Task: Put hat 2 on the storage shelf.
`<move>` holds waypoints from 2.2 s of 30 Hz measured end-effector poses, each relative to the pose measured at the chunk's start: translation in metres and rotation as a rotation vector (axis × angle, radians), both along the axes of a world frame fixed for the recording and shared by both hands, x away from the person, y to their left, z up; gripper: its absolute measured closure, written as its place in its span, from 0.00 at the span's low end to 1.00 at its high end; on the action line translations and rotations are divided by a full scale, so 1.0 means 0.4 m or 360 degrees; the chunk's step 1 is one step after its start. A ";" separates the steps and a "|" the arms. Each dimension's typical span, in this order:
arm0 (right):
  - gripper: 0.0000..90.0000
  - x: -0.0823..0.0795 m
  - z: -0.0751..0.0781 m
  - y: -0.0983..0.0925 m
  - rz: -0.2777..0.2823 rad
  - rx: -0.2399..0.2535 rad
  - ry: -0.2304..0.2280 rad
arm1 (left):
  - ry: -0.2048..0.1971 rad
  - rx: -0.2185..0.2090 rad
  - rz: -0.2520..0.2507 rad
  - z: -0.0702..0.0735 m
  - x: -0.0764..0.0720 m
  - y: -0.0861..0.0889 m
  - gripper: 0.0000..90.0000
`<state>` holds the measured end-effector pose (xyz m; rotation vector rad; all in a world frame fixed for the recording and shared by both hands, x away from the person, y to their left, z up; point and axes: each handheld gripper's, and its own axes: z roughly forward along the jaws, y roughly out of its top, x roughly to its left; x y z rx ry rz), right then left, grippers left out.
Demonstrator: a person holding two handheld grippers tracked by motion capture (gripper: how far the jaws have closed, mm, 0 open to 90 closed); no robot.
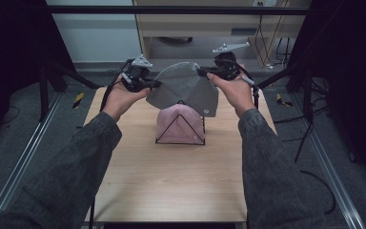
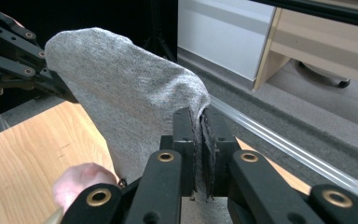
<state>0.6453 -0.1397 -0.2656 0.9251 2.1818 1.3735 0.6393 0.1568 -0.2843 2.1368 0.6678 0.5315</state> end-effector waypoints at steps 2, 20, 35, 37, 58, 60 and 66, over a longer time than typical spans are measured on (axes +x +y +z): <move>0.95 -0.001 -0.010 -0.001 -0.0004 -0.0003 0.0017 | 0.0012 0.0019 -0.0005 -0.013 0.000 -0.001 0.97; 0.95 -0.008 -0.089 0.006 0.0030 -0.0047 0.0100 | 0.0045 0.0031 -0.0010 -0.085 -0.008 0.007 0.97; 0.95 -0.011 -0.138 0.021 0.0048 -0.0066 0.0160 | 0.0095 0.0056 -0.0008 -0.134 -0.010 0.021 0.97; 0.95 -0.011 -0.143 0.021 0.0048 -0.0067 0.0165 | 0.0099 0.0062 -0.0007 -0.137 -0.010 0.022 0.97; 0.95 -0.016 -0.206 0.031 0.0034 -0.0099 0.0249 | 0.0192 0.0059 0.0002 -0.216 -0.002 0.028 0.97; 0.95 -0.017 -0.217 0.033 0.0037 -0.0104 0.0265 | 0.0202 0.0064 -0.0005 -0.226 -0.002 0.029 0.97; 0.95 -0.021 -0.233 0.032 0.0031 -0.0088 0.0278 | 0.0209 0.0062 -0.0011 -0.234 -0.003 0.027 0.96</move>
